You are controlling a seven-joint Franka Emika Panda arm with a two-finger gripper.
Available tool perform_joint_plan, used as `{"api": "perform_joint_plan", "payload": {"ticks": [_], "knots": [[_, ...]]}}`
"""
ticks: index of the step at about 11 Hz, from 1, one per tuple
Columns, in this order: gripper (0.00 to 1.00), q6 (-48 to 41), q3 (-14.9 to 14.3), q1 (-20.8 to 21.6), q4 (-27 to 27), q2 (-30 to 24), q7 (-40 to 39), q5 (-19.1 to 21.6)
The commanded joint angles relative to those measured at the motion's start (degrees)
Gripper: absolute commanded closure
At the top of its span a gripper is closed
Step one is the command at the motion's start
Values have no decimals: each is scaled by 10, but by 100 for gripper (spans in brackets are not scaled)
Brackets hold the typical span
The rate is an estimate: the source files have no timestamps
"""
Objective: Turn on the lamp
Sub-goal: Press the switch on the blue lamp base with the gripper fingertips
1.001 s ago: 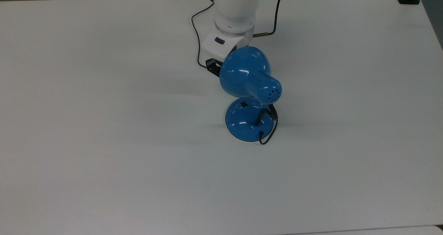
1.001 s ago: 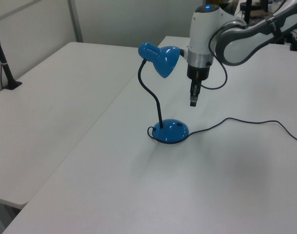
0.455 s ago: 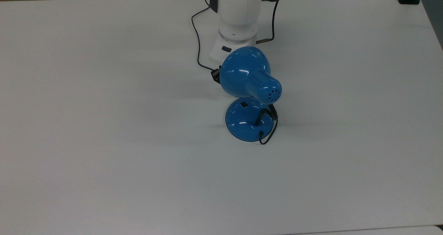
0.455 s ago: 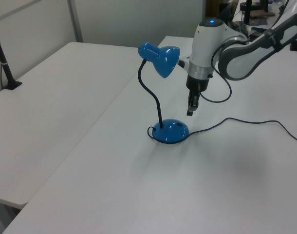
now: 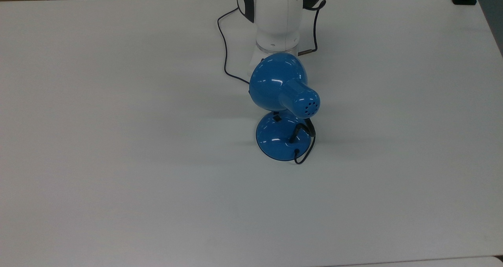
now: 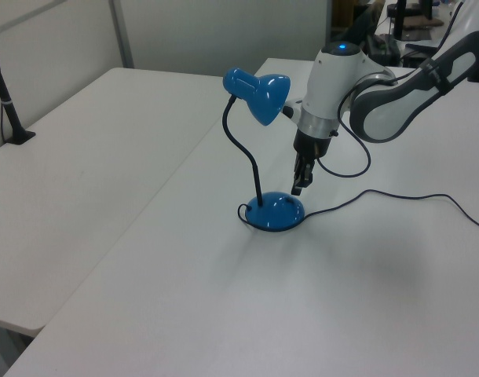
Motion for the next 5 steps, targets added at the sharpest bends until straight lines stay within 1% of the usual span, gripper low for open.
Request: {"api": "perform_joint_plan", "payload": {"ticks": [1, 3, 5], "knots": [[100, 36, 14, -13, -7, 7, -11, -4], [100, 43, 32, -29, -5, 14, -12, -5], [100, 52, 34, -32, -4, 20, -12, -7]]}}
